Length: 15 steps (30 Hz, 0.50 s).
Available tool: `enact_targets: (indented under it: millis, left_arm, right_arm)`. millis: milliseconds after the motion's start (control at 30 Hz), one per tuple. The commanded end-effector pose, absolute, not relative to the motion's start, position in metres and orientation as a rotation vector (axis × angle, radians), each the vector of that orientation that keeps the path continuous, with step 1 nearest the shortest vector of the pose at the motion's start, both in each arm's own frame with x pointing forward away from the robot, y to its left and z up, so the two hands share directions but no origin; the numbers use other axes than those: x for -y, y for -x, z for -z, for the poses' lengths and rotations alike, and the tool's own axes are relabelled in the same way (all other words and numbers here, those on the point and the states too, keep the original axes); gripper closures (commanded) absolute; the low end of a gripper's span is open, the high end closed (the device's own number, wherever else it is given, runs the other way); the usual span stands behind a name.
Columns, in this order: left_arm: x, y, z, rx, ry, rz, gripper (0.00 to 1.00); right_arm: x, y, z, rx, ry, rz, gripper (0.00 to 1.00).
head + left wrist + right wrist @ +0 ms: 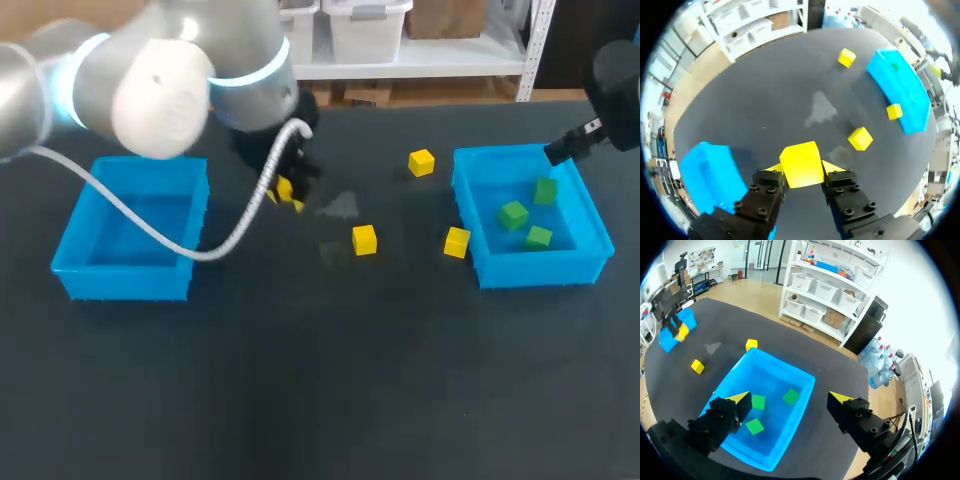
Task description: Put the green cubes in the right bin and the yellow cubes in the left bin.
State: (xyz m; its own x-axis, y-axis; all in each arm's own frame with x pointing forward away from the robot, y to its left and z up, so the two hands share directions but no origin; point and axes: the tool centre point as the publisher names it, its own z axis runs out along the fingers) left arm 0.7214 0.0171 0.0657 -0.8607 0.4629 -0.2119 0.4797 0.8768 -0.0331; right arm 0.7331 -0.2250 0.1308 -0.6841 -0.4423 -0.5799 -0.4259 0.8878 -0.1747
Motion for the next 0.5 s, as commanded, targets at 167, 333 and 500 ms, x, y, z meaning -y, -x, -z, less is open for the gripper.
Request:
enact_targets:
  millis: [167,333,500]
  left_arm:
    - [-0.085,-0.718,-0.097,-2.813,-0.519,0.085,1.00]
    - [-0.128,-0.717,-0.094,-2.839,-0.358,0.063,1.00]
    - [-0.166,-0.708,-0.086,-2.871,-0.216,0.028,1.00]
  right_arm:
    - [0.225,-0.731,-0.129,-2.403,0.615,0.040,0.00]
    - [0.225,-0.731,-0.129,-2.403,0.615,0.040,0.00]
    - [0.225,-0.731,-0.129,-2.403,0.615,0.040,0.00]
